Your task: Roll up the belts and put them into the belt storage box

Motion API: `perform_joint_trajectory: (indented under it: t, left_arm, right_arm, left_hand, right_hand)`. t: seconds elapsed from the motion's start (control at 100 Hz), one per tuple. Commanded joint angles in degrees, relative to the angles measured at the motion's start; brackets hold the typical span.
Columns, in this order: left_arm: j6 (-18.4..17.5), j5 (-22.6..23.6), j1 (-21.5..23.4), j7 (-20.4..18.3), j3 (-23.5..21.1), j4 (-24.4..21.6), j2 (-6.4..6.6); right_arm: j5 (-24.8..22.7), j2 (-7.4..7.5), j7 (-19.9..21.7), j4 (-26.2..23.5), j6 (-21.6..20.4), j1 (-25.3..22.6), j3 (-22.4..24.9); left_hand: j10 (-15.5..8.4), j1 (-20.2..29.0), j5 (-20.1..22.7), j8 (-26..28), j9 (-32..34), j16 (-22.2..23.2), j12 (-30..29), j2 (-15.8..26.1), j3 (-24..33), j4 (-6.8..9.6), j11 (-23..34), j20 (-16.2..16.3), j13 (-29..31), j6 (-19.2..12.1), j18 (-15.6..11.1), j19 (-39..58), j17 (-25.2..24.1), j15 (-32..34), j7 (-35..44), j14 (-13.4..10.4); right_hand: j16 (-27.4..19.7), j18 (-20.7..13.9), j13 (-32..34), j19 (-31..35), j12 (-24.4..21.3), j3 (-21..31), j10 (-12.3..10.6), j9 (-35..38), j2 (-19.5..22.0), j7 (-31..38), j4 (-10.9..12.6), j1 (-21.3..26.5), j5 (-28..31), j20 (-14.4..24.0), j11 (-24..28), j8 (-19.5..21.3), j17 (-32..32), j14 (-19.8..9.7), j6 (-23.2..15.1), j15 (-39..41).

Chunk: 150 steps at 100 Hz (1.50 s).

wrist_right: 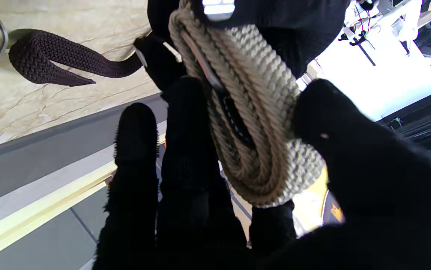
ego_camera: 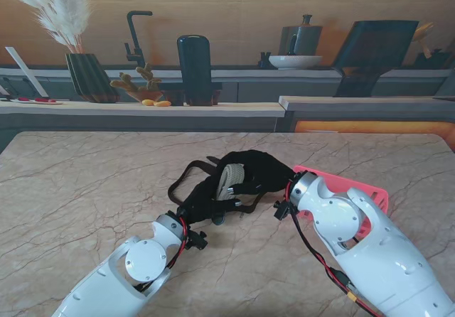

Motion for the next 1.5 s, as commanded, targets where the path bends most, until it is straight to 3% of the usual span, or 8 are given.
perform_joint_trajectory:
  t: [0.0, 0.26, 0.61, 0.81, 0.87, 1.07, 1.27, 1.49]
  left_arm:
    - [0.0, -0.2, 0.2, 0.1, -0.1, -0.6, -0.28]
    - [0.6, -1.6, 0.7, 1.1, -0.4, -1.2, -0.73]
    - [0.4, -2.0, 1.2, 2.8, -0.7, -1.5, -1.21]
    - [0.6, -3.4, 1.8, 3.1, -1.1, -2.1, -1.41]
    - [0.8, -4.1, 1.9, 3.0, -1.2, -2.4, -1.45]
    - [1.8, -9.0, 3.0, 1.8, -1.9, -3.9, -1.58]
    - [1.6, -8.9, 2.6, 1.6, -1.8, -3.2, -1.61]
    - [0.6, -5.6, 1.6, 2.4, -1.3, -1.6, -1.54]
  right_arm:
    - [0.0, -0.56, 0.0, 1.1, 0.3, 0.1, -0.5]
    - [2.1, -2.08, -4.9, 2.6, 4.7, -1.2, -1.7]
    - [2.8, -5.00, -15.3, 6.7, 5.0, -1.9, -4.5]
    - [10.0, -6.46, -16.3, 8.2, 6.2, -1.8, -6.2]
    - [11.3, -6.92, -17.2, 8.3, 6.1, -1.9, -6.5]
    - [14.0, -7.95, -19.7, 7.8, 6.2, -2.7, -6.7]
    - [18.4, -9.20, -23.0, 5.1, 7.3, -4.5, -5.5]
    - [19.7, -9.74, -27.2, -0.7, 7.5, -8.0, -1.9]
  left_hand:
    - [-1.2, 9.0, 1.8, 0.6, 4.2, -0.1, 0.6, 12.4, 10.1, 1.35, 2.2, 0.2, 1.8, -5.8, 0.0, 1.3, 0.5, 3.7, 2.6, -3.5]
    - [-1.2, 9.0, 2.0, 0.4, 4.3, -0.1, 1.6, 12.8, 9.8, 1.11, 2.1, -0.2, 2.1, -5.7, -0.4, 1.2, 1.2, 3.7, 2.4, -4.2]
    - [-1.4, 9.0, 1.5, 0.8, 3.9, -0.2, 2.0, 13.5, 9.5, 0.71, 2.3, -0.7, 2.0, -6.0, -1.0, 0.8, 1.7, 3.7, 3.2, -4.8]
    - [-1.5, 9.0, 1.3, 0.8, 3.9, -0.3, 1.8, 13.5, 9.3, 0.61, 2.4, -1.0, 2.0, -6.1, -1.3, 0.7, 1.9, 3.5, 3.5, -5.0]
    - [-1.4, 9.0, 1.2, 0.7, 3.9, -0.4, 1.7, 13.4, 9.2, 0.57, 2.3, -1.0, 2.1, -6.0, -1.3, 0.7, 1.9, 3.4, 3.4, -5.2]
    - [-1.0, 8.9, 1.2, -0.7, 5.1, -1.0, 1.7, 11.7, 6.1, 0.35, -1.1, -2.5, 2.3, -5.8, -1.7, -1.1, 2.2, 1.2, 2.3, -4.9]
    - [-0.5, -16.5, 0.5, -8.0, -3.1, -6.7, -8.6, 6.3, 18.9, 3.46, 0.6, -7.9, -2.5, -3.3, 0.2, -9.8, -3.4, -5.6, -7.0, -4.1]
    - [0.4, -25.7, -2.5, -12.1, -11.0, -9.4, -17.3, 1.0, 16.1, 3.29, -2.5, -10.6, -8.3, -2.0, 1.7, -15.0, -9.2, -10.2, -13.9, -2.5]
  right_hand:
    - [2.6, -2.3, 4.5, 3.0, 1.8, 2.3, -3.5, 9.0, 0.1, 11.2, -2.9, 7.0, 7.3, -0.5, 2.8, -4.9, 1.9, -2.2, -4.5, 1.9]
    - [-0.9, 3.8, -15.7, -5.8, 0.9, -8.2, -4.7, -0.5, 3.2, -5.6, 3.0, -7.4, -3.9, 4.6, -4.5, 1.1, -13.8, 7.1, 1.3, -8.0]
    - [-14.1, 0.5, -29.2, -23.4, -0.1, -21.0, -3.6, -8.6, 4.2, -6.8, 5.5, -9.5, -8.1, -3.9, -5.8, 1.8, -24.0, 4.8, 3.5, -22.8]
    - [-16.1, 0.5, -27.9, -22.1, -2.2, -3.9, -6.3, -3.3, 3.8, 1.9, 2.4, -6.9, 0.5, -6.8, -7.0, 2.7, -22.9, 3.5, -12.7, -20.9]
    - [-16.0, 1.2, -26.9, -20.8, -2.5, -2.4, -7.2, -0.4, 4.0, 9.6, -4.5, -4.8, 2.8, -7.1, -7.8, -6.2, -22.4, 3.0, -17.9, -20.4]
    - [-14.7, 4.1, -22.0, -17.8, -2.6, 2.0, -11.8, 12.5, 2.2, 21.1, -4.9, 0.4, 21.0, -7.0, -7.0, -15.0, -19.7, 2.8, -22.3, -17.7]
    - [-13.1, 6.2, -17.7, -15.8, -2.4, 5.9, -12.9, 19.9, -0.9, 22.0, -5.4, -0.1, 23.7, -7.0, -6.3, -17.2, -18.3, 2.6, -20.4, -15.1]
    - [-11.9, 7.0, -8.0, -13.9, -1.0, 5.9, -8.6, 30.4, -1.0, 22.6, -5.3, 1.3, 23.5, -7.2, -4.1, -16.5, -15.8, 2.9, -19.9, -12.8]
